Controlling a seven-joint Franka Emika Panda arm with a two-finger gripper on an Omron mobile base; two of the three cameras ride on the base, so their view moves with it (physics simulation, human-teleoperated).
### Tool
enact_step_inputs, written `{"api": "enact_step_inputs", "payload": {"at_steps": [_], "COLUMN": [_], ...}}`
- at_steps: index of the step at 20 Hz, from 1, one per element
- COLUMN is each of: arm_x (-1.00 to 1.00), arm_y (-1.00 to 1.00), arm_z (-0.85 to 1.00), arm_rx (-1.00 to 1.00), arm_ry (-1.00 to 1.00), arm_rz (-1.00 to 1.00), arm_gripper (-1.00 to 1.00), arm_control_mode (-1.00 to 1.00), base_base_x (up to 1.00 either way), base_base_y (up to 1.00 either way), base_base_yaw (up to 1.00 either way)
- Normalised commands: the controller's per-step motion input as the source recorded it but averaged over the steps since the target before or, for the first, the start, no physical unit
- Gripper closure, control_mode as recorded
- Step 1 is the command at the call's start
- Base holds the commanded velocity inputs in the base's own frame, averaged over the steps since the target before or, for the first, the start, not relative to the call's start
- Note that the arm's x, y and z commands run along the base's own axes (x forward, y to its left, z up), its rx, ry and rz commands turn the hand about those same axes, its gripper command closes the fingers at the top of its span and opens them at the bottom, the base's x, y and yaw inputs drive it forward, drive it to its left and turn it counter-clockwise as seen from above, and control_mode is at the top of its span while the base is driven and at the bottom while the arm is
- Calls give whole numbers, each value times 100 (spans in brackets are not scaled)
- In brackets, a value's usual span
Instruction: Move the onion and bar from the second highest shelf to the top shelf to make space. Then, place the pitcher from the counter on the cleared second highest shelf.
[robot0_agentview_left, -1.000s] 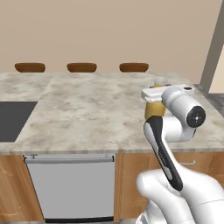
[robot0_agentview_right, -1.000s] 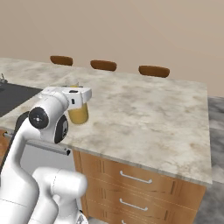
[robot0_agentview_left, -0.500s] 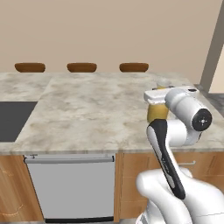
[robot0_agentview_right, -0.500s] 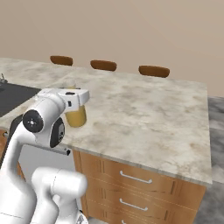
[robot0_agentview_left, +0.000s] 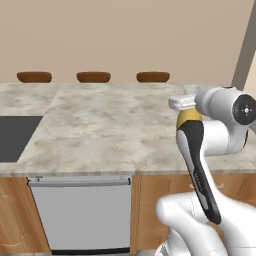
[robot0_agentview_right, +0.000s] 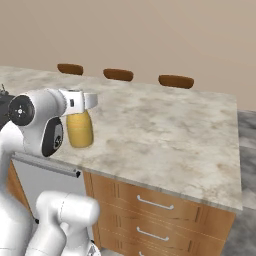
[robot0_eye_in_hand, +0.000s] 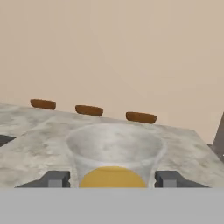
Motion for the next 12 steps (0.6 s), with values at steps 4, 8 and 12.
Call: {"api": "enact_step_inputs", "payload": {"at_steps": [4,8,12], "arm_x": [0,0,0], "arm_y": [0,0,0], "arm_z": [0,0,0], "arm_rx": [0,0,0], "arm_ry": [0,0,0], "arm_rz": [0,0,0], "arm_gripper": [100,100,100], "arm_control_mode": [100,100,100], "base_base_x": [-38,-53,-49], "base_base_y": [-1,-41,-97], "base_base_yaw": [0,-4,-6]}}
